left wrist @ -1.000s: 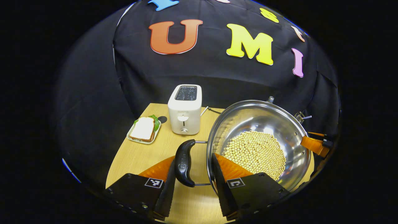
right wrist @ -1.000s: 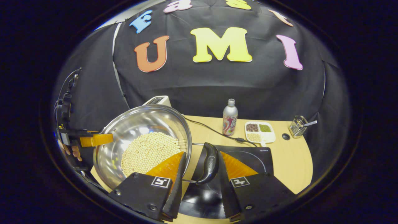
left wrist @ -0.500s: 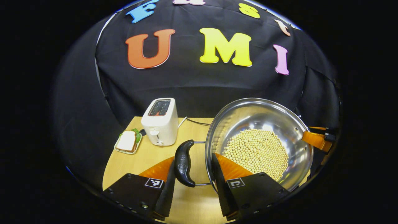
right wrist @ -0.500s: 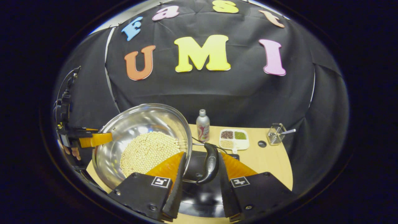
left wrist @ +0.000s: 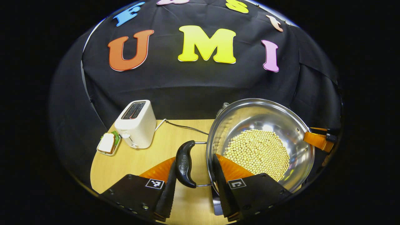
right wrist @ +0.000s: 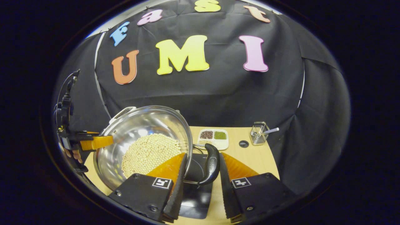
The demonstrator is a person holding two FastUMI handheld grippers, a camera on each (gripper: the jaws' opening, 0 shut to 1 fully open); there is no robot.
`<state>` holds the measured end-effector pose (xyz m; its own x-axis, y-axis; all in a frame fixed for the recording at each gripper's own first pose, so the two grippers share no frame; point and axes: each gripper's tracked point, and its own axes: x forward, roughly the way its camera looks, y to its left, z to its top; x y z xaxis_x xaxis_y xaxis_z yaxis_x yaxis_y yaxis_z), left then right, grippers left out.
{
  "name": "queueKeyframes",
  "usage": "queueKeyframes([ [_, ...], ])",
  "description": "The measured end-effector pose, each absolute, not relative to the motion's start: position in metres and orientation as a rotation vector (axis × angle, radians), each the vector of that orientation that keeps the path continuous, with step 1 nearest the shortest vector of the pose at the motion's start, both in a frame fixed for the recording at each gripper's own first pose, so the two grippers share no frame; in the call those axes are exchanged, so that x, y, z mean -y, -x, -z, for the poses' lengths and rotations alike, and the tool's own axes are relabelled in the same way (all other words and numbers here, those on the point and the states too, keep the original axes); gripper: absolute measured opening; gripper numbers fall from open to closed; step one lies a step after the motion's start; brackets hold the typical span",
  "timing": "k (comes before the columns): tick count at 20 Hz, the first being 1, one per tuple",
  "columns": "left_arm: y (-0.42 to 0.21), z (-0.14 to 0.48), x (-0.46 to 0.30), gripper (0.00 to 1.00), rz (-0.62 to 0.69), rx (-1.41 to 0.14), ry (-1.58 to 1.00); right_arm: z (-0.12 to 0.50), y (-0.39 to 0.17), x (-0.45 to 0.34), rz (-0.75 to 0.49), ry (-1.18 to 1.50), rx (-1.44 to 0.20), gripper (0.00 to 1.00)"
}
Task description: First push the handle of the pot to place it horizontally, then grasp the pot with both hands and set it on the induction cooktop.
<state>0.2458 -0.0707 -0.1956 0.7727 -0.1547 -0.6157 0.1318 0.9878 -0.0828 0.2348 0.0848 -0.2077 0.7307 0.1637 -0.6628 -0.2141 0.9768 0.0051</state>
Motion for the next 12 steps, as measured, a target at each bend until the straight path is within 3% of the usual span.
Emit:
queueKeyframes([
  [1, -0.248, 0.201, 0.074, 0.70, 0.155, -0.676, 0.041, 0.214, -0.237, -0.080, -0.207, 0.077, -0.727, 0.56],
  [3, -0.254, 0.212, 0.086, 0.70, 0.149, -0.682, 0.051, 0.227, -0.241, -0.072, -0.209, 0.072, -0.743, 0.57],
  [4, -0.255, 0.217, 0.090, 0.59, 0.147, -0.686, 0.049, 0.236, -0.243, -0.068, -0.209, 0.065, -0.755, 0.56],
  [12, -0.263, 0.286, 0.104, 0.59, 0.144, -0.767, 0.039, 0.311, -0.254, -0.049, -0.212, 0.032, -0.853, 0.54],
])
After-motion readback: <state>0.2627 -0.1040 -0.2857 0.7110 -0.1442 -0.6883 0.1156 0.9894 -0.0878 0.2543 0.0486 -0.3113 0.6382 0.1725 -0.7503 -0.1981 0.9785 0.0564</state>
